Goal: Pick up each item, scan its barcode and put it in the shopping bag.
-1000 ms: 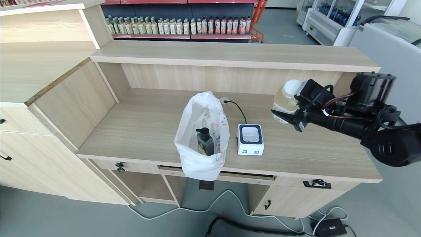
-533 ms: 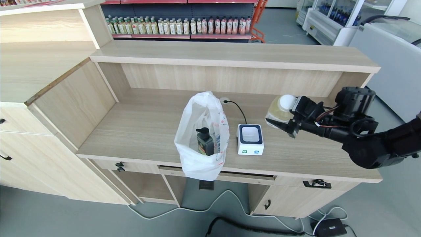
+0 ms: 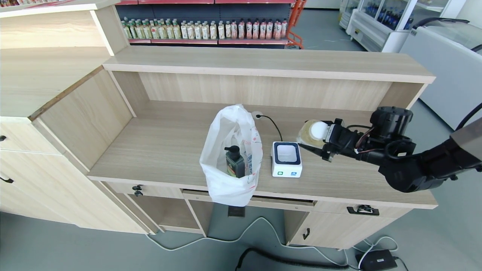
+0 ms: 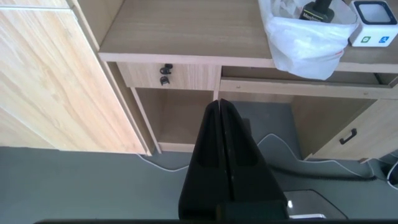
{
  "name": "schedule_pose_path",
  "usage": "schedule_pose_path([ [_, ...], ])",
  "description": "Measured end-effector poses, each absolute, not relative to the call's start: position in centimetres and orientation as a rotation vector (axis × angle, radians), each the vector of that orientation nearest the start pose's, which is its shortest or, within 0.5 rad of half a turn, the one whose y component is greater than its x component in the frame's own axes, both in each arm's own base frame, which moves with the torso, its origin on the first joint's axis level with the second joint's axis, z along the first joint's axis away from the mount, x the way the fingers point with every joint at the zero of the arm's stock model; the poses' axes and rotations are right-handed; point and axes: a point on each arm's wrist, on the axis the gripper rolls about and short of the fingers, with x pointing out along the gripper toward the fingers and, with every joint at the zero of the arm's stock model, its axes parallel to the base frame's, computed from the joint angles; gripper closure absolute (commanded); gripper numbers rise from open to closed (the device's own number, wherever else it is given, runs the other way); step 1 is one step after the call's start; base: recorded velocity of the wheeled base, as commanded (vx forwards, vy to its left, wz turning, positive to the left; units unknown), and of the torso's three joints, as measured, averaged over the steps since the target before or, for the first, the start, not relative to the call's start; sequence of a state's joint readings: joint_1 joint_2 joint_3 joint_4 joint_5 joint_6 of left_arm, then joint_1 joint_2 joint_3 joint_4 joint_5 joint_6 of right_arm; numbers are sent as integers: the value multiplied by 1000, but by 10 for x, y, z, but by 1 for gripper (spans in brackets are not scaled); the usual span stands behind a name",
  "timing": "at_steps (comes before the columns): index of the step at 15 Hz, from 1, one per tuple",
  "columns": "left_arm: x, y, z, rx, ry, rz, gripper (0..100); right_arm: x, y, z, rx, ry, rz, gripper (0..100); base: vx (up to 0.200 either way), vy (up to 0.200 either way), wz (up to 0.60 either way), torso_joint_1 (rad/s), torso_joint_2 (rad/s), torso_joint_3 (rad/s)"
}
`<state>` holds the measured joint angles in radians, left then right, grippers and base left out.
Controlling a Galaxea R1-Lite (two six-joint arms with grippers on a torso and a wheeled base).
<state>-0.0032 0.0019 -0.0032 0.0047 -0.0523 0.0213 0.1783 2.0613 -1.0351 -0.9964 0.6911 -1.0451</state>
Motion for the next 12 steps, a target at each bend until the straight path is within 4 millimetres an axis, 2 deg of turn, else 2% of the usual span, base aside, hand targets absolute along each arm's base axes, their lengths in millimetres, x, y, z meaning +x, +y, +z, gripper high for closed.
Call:
schedule_pose_path([
  [12,-23,-1,76,21,3,-56,100,402,76,136,-1006,-440,809,100,0,0,0,0,0,0],
])
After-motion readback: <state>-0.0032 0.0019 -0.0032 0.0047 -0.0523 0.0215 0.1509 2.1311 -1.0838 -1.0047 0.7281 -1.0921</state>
